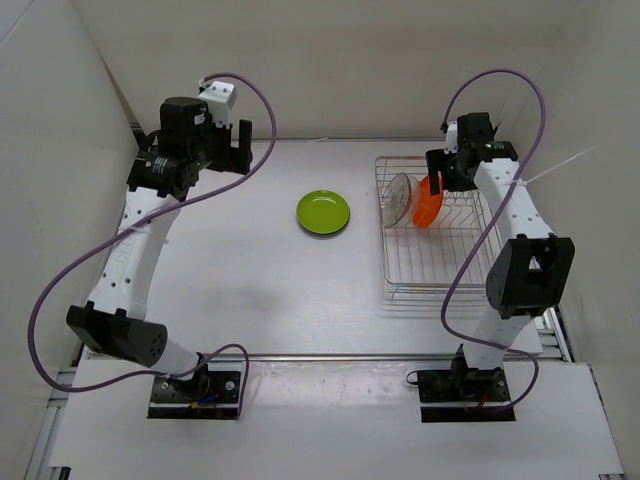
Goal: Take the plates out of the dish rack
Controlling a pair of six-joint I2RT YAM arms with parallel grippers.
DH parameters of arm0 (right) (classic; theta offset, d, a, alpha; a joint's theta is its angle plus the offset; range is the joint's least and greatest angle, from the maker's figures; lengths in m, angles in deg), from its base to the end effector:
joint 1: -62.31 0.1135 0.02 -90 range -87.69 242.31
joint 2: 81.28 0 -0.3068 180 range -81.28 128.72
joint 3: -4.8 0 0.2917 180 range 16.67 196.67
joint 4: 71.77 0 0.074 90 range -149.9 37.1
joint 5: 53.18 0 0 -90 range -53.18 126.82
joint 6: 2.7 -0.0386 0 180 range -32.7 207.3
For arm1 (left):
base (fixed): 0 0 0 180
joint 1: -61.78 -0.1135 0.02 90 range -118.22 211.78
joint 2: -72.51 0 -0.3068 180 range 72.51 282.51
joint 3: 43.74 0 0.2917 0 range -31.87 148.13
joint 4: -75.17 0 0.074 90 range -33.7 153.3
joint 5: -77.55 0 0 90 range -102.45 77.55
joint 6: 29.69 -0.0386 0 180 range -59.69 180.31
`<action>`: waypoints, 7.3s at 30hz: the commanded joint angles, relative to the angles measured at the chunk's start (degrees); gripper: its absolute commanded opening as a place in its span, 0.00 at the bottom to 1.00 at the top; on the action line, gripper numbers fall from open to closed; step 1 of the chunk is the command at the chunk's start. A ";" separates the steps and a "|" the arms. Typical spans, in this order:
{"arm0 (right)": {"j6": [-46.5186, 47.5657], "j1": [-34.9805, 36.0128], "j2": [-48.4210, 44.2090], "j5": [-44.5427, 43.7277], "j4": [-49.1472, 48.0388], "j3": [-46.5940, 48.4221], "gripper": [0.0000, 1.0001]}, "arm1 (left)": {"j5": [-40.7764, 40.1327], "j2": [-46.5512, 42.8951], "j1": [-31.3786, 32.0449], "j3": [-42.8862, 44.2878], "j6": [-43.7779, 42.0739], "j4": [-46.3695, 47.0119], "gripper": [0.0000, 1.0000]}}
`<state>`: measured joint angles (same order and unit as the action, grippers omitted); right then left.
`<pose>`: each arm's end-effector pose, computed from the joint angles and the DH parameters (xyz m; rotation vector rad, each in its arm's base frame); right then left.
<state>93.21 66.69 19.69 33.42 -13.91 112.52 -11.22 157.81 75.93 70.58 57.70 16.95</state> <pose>0.4376 0.0312 0.3614 -0.1951 2.4548 -0.0847 0.3375 -0.0859 0.5058 0.3166 2.0593 -0.1451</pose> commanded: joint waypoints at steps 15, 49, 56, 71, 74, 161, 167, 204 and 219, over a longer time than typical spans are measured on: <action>1.21 0.01 6.52 -1.70 -3.90 4.87 0.56 | -2.73 -4.44 -0.71 -8.76 -0.55 -1.20 0.99; -6.44 4.06 9.25 -15.67 5.15 11.98 0.01 | 2.02 -4.96 -4.57 -8.06 0.50 -1.73 0.99; -6.97 4.06 2.41 -17.86 7.97 13.92 0.01 | 2.02 -4.96 -4.57 -7.53 -0.11 -1.73 0.99; -0.99 4.06 -15.17 -27.81 4.63 10.23 0.01 | 6.49 -0.23 -2.56 -4.56 -1.26 -0.59 0.99; -0.99 4.06 -18.68 -14.31 5.77 9.53 0.01 | 13.77 3.71 1.04 1.22 -2.57 -2.86 0.99; 1.38 4.58 -31.45 16.85 4.36 -5.33 1.00 | 25.57 41.09 1.67 16.02 5.60 3.63 0.11; 1.91 4.58 -31.97 16.85 4.36 -5.33 1.00 | 24.43 42.85 1.67 15.49 5.60 3.63 0.11; 2.53 4.58 -34.08 17.81 4.89 -5.85 1.00 | 13.88 41.44 5.54 12.77 6.22 4.16 0.43; 0.15 4.58 -32.60 6.76 2.69 -8.92 1.00 | 6.60 31.45 5.54 9.09 4.11 4.16 1.00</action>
<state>94.52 71.21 -13.70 46.47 -8.27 104.76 -0.68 199.66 81.38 80.11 63.07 20.21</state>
